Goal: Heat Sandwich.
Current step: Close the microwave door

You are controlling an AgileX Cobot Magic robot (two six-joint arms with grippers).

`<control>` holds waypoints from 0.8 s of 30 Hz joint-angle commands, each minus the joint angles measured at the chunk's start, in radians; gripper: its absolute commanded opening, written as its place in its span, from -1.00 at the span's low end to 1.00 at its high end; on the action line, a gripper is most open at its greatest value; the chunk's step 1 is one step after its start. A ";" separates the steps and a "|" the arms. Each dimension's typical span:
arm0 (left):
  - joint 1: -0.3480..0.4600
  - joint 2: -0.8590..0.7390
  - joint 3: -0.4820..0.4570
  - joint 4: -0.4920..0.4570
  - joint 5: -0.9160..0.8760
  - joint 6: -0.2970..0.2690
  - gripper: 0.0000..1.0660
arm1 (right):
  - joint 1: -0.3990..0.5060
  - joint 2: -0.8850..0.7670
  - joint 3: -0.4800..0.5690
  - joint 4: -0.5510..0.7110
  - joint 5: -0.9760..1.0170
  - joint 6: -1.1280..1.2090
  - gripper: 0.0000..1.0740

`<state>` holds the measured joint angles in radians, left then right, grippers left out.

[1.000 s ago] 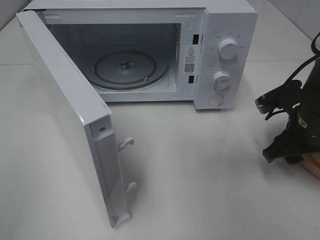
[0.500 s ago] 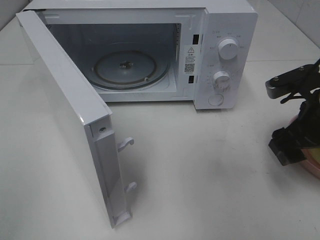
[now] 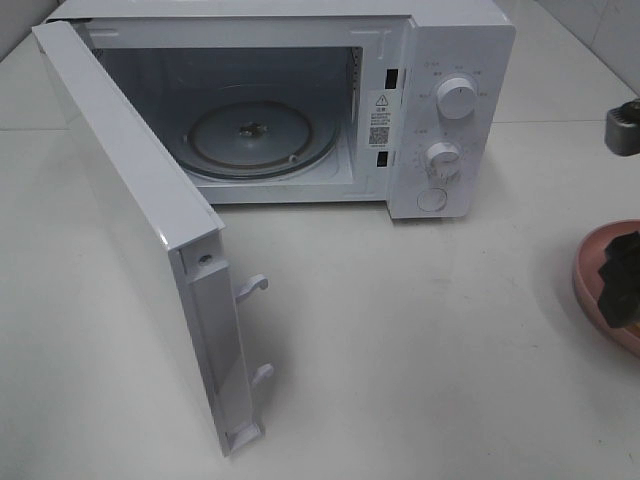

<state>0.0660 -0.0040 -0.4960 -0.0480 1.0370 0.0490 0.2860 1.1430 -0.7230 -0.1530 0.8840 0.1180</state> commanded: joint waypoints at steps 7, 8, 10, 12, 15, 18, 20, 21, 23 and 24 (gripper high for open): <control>0.000 -0.026 0.003 -0.004 -0.008 -0.002 0.90 | -0.003 -0.219 -0.001 0.030 0.106 -0.014 0.43; 0.000 -0.026 0.003 -0.004 -0.008 -0.002 0.90 | -0.003 -0.273 -0.001 0.030 0.124 -0.014 0.42; 0.000 -0.026 0.003 -0.004 -0.008 -0.002 0.90 | -0.003 -0.319 -0.001 0.030 0.142 -0.014 0.42; 0.000 -0.026 0.003 -0.004 -0.008 -0.002 0.90 | -0.003 -0.343 0.000 0.030 0.151 -0.014 0.42; 0.000 -0.026 0.003 -0.004 -0.008 -0.002 0.90 | -0.003 -0.449 0.001 0.028 0.174 -0.007 0.42; 0.000 -0.026 0.003 -0.004 -0.008 -0.002 0.90 | -0.003 -0.532 0.001 0.028 0.175 -0.007 0.42; 0.000 -0.026 0.003 -0.004 -0.008 -0.002 0.90 | -0.003 -0.583 0.001 0.027 0.178 -0.007 0.42; 0.000 -0.026 0.003 -0.004 -0.008 -0.002 0.90 | -0.003 -0.583 0.001 0.027 0.178 -0.007 0.42; 0.000 -0.026 0.003 -0.004 -0.008 -0.002 0.90 | -0.004 -0.660 0.001 0.027 0.196 0.006 0.42; 0.000 -0.026 0.003 -0.004 -0.008 -0.002 0.90 | -0.005 -0.687 0.002 0.027 0.197 0.018 0.42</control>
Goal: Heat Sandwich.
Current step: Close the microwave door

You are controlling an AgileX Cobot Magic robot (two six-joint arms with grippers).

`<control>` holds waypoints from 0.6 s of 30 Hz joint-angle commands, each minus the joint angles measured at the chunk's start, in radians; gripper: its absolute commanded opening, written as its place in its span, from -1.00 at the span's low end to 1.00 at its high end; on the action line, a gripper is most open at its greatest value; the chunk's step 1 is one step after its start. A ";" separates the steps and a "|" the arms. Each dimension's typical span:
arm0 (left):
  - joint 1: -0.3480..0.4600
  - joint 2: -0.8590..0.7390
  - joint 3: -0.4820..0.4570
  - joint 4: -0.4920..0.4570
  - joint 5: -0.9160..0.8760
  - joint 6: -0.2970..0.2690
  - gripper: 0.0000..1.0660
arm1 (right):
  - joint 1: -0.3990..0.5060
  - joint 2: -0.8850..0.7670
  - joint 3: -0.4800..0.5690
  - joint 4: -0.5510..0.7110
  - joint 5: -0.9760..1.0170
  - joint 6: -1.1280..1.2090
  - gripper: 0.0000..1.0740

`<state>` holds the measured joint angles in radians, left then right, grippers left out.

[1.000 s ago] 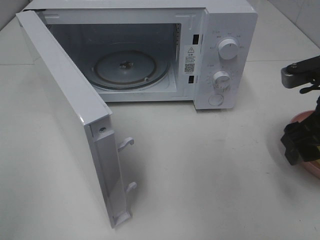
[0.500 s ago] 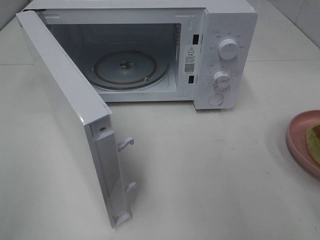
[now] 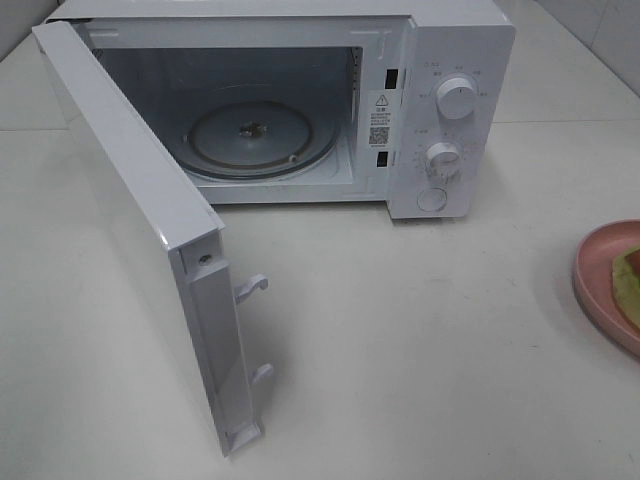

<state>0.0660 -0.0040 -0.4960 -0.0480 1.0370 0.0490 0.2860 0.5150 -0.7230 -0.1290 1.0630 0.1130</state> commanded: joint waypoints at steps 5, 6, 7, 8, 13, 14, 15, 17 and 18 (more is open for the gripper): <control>0.000 -0.026 0.003 -0.004 -0.008 -0.002 0.90 | -0.016 -0.186 0.047 0.004 -0.005 0.033 0.42; 0.000 -0.026 0.003 -0.004 -0.008 -0.002 0.90 | -0.049 -0.237 0.088 0.005 -0.029 0.031 0.42; 0.000 -0.026 0.003 -0.004 -0.008 -0.002 0.90 | -0.049 -0.237 0.088 0.005 -0.029 0.031 0.42; 0.000 -0.026 0.003 -0.004 -0.008 -0.002 0.90 | -0.064 -0.264 0.109 0.003 -0.038 0.031 0.42; 0.000 -0.026 0.003 -0.004 -0.008 -0.002 0.90 | -0.118 -0.378 0.194 0.002 -0.043 0.036 0.42; 0.000 -0.026 0.003 -0.004 -0.008 -0.002 0.90 | -0.125 -0.397 0.203 0.003 -0.037 0.037 0.42; 0.000 -0.026 0.003 -0.004 -0.008 -0.002 0.90 | -0.137 -0.428 0.203 0.002 -0.037 0.038 0.42; 0.000 -0.026 0.003 -0.004 -0.008 -0.002 0.90 | -0.144 -0.441 0.203 0.001 -0.037 0.039 0.42; 0.000 -0.026 0.003 -0.004 -0.008 -0.002 0.90 | -0.145 -0.449 0.203 0.001 -0.036 0.039 0.42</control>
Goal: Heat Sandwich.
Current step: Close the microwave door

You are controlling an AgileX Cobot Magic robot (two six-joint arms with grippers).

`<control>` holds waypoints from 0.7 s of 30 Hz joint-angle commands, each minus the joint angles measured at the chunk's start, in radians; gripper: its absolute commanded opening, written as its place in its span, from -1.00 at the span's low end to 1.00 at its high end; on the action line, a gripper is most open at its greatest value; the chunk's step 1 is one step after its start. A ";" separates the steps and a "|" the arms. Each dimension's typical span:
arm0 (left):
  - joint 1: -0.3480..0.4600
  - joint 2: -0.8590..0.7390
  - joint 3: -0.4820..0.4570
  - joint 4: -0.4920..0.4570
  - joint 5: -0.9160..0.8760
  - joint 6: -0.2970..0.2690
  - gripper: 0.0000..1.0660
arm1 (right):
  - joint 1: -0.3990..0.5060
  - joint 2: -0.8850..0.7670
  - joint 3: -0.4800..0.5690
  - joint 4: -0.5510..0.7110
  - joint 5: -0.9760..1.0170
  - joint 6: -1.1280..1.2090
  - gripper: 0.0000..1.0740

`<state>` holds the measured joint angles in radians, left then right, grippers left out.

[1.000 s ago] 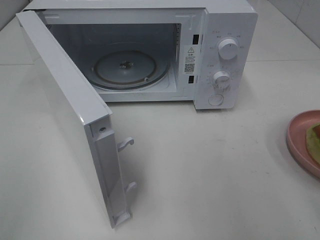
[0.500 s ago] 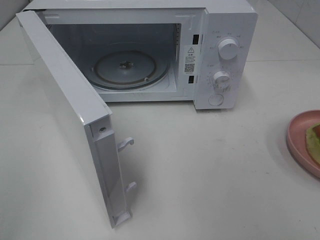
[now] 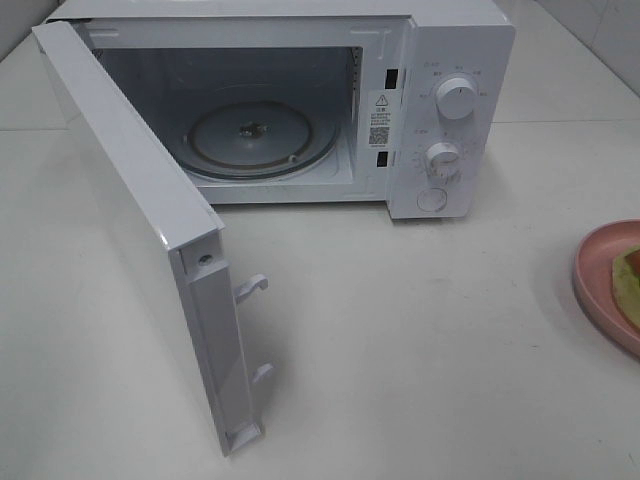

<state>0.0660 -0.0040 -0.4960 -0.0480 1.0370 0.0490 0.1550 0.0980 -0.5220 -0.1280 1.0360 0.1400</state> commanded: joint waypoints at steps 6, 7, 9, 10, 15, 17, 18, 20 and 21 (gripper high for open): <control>0.000 -0.026 0.003 -0.004 -0.008 -0.002 0.90 | -0.014 -0.124 0.014 -0.023 0.004 0.009 0.42; 0.000 -0.026 0.003 -0.004 -0.008 -0.002 0.90 | -0.014 -0.124 0.014 -0.023 0.004 0.009 0.42; 0.000 -0.026 0.003 -0.004 -0.008 -0.002 0.90 | -0.030 -0.129 0.014 -0.025 0.004 0.002 0.42; 0.000 -0.026 0.003 -0.004 -0.008 -0.002 0.90 | -0.038 -0.129 0.014 -0.024 0.003 -0.008 0.42; 0.000 -0.026 0.003 -0.004 -0.008 -0.003 0.90 | -0.038 -0.129 0.015 -0.023 0.003 -0.011 0.42; 0.000 -0.026 0.003 -0.004 -0.008 -0.003 0.90 | -0.038 -0.129 0.015 -0.023 0.003 -0.011 0.42; 0.000 -0.026 0.003 -0.004 -0.008 -0.003 0.90 | -0.038 -0.129 0.015 -0.023 0.003 -0.011 0.42; 0.000 -0.026 0.003 -0.004 -0.008 -0.003 0.90 | -0.038 -0.129 0.015 -0.023 0.003 -0.011 0.42; 0.000 -0.026 0.003 -0.004 -0.008 -0.003 0.90 | -0.038 -0.129 0.015 -0.023 0.003 -0.011 0.42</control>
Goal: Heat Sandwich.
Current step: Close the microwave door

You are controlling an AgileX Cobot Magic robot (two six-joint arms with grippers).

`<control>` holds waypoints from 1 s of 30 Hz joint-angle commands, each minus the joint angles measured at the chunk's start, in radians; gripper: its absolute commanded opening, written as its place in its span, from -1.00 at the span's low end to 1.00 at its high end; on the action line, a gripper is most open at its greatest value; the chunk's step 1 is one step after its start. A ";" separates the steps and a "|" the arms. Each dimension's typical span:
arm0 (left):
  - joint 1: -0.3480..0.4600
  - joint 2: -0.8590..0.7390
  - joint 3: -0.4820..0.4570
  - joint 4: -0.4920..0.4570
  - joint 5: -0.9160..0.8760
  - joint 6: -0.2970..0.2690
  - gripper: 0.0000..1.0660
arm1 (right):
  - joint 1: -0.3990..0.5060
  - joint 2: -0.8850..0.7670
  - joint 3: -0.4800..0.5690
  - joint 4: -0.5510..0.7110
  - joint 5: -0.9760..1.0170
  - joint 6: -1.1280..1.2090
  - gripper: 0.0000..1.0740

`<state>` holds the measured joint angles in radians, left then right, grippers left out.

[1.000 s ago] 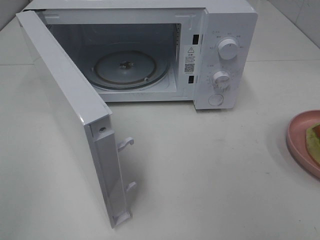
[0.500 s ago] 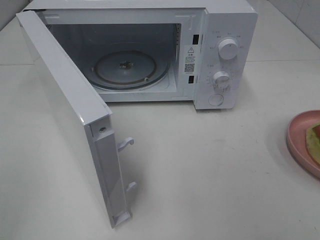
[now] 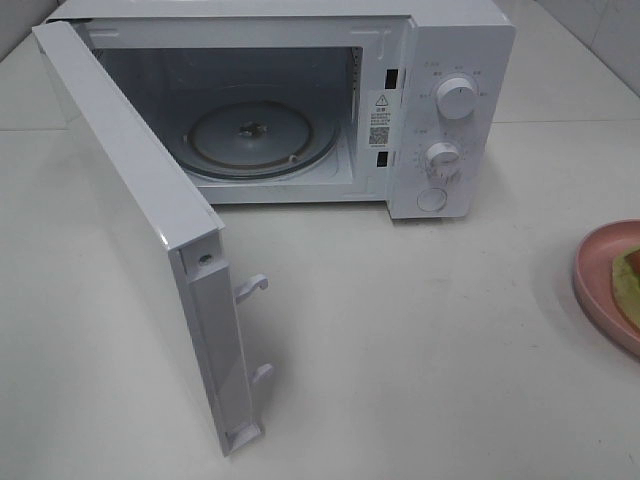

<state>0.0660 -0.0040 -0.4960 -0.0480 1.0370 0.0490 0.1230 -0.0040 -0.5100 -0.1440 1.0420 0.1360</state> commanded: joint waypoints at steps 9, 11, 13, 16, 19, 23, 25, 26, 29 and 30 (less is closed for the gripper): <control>0.000 -0.026 0.003 -0.004 -0.008 -0.003 0.90 | -0.006 -0.027 0.003 -0.007 -0.003 -0.007 0.42; 0.000 -0.026 0.003 -0.004 -0.008 -0.003 0.90 | -0.006 -0.027 0.003 -0.007 -0.003 -0.007 0.42; 0.000 -0.026 0.003 -0.004 -0.008 -0.003 0.90 | -0.006 -0.027 0.003 -0.008 -0.003 -0.007 0.42; 0.000 -0.026 0.003 -0.004 -0.008 -0.003 0.90 | -0.006 -0.027 0.003 -0.008 -0.003 -0.007 0.42; 0.000 -0.026 0.003 -0.004 -0.008 -0.003 0.90 | -0.006 -0.027 0.003 -0.008 -0.003 -0.007 0.42; 0.000 -0.026 0.003 -0.004 -0.008 -0.003 0.90 | -0.006 -0.027 0.003 -0.008 -0.003 -0.007 0.42; 0.000 -0.026 0.003 -0.004 -0.008 -0.003 0.90 | -0.006 -0.027 0.003 -0.008 -0.003 -0.007 0.42; 0.000 -0.026 0.003 -0.004 -0.008 -0.003 0.90 | -0.006 -0.027 0.003 -0.008 -0.003 -0.007 0.42; 0.000 -0.026 0.003 -0.004 -0.008 -0.003 0.90 | -0.006 -0.027 0.003 -0.008 -0.003 -0.007 0.42; 0.000 -0.026 0.003 -0.004 -0.008 -0.003 0.90 | -0.006 -0.027 0.003 -0.008 -0.003 -0.007 0.42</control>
<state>0.0660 -0.0040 -0.4960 -0.0480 1.0370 0.0490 0.1230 -0.0040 -0.5100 -0.1470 1.0420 0.1360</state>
